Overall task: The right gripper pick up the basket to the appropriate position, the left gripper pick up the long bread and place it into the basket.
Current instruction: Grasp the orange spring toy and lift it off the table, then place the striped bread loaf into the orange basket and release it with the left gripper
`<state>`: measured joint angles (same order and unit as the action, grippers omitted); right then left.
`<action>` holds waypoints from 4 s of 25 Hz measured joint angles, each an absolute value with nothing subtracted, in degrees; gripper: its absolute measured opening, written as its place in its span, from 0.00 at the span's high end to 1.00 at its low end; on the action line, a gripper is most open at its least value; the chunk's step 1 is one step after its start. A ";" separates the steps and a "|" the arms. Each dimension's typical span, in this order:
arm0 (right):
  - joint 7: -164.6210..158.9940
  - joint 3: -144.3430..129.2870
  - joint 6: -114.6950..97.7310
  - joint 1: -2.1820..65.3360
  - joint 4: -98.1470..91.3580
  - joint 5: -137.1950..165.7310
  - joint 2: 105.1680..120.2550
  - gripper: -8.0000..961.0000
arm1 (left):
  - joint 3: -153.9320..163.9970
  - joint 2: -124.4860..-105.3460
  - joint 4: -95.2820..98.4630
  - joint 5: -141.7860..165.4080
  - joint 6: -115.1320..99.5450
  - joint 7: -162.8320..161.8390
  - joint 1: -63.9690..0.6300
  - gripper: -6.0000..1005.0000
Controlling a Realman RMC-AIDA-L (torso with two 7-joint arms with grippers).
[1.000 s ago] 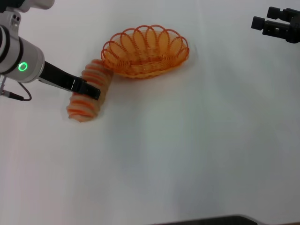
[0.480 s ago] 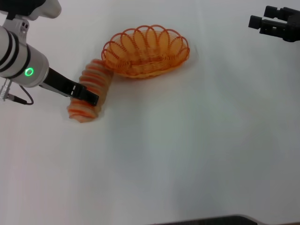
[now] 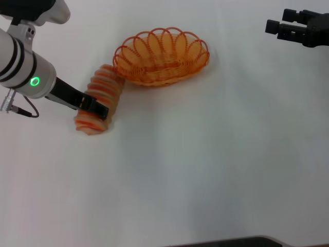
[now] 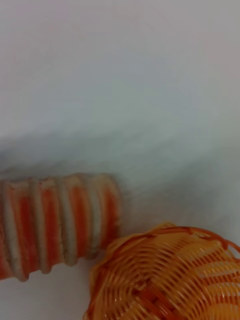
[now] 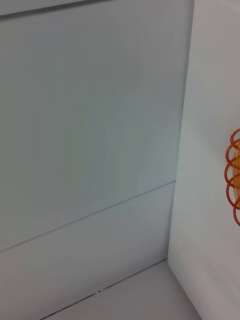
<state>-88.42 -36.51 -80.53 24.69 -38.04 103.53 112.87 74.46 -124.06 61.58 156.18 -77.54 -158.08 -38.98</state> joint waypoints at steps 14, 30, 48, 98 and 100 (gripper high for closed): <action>-88.70 -36.51 -79.90 24.88 -38.06 103.54 112.85 0.12 | 70.22 -123.49 61.97 156.20 -77.44 -157.92 -38.83 0.44; -89.14 -36.47 -79.79 25.39 -38.11 103.53 113.00 0.12 | 64.34 -123.63 65.78 163.52 -76.25 -158.18 -39.40 0.58; -89.14 -36.47 -79.46 25.01 -38.09 103.53 113.03 0.12 | 64.17 -123.71 71.46 148.86 -74.32 -129.95 -41.30 0.70; -91.42 -36.64 -80.04 25.49 -38.58 104.15 113.21 0.12 | 85.28 -124.07 63.90 145.62 -58.29 -122.41 -41.24 0.32; -91.33 -36.60 -79.99 25.49 -38.59 104.15 113.17 0.12 | 84.04 -124.07 64.29 145.40 -59.52 -123.17 -41.16 0.24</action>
